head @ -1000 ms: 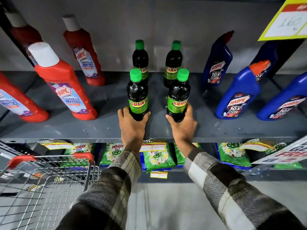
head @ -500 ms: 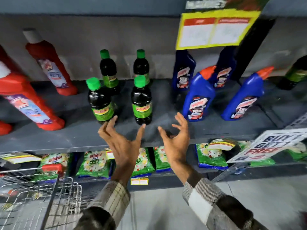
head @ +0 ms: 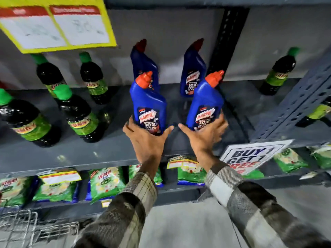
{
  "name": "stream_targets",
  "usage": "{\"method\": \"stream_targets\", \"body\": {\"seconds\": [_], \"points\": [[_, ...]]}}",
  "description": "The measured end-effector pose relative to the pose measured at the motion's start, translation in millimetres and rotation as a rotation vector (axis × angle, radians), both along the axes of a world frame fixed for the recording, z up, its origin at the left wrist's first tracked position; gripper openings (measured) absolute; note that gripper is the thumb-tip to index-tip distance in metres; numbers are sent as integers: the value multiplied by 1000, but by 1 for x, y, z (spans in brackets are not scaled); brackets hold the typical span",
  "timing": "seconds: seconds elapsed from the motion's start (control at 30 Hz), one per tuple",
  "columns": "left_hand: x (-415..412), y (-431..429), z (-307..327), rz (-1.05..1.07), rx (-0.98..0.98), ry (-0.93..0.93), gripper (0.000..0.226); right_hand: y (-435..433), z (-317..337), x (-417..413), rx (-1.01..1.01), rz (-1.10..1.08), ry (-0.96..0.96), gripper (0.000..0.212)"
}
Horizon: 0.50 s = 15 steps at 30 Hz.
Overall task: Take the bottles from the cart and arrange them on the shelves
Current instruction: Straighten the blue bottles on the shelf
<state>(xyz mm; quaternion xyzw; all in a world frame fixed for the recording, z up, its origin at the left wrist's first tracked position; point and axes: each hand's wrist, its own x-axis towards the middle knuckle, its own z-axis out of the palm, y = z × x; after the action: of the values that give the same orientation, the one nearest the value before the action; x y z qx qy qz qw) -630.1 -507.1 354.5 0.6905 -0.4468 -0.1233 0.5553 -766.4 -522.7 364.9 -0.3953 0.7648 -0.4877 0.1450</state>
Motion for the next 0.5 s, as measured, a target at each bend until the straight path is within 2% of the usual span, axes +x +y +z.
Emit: {"method": "stream_targets", "body": {"seconds": [0.07,0.17,0.5], "points": [[-5,-4,-6,29,100,-68,120,-6,-9,-5,82,54,-6,122],[-7,-9,-12,67,199,-120,116,-8,-15,-8,65,55,-25,115],[-6,-8,-10,99,182,-193,115,-3,-11,-9,8,46,15,103]]}}
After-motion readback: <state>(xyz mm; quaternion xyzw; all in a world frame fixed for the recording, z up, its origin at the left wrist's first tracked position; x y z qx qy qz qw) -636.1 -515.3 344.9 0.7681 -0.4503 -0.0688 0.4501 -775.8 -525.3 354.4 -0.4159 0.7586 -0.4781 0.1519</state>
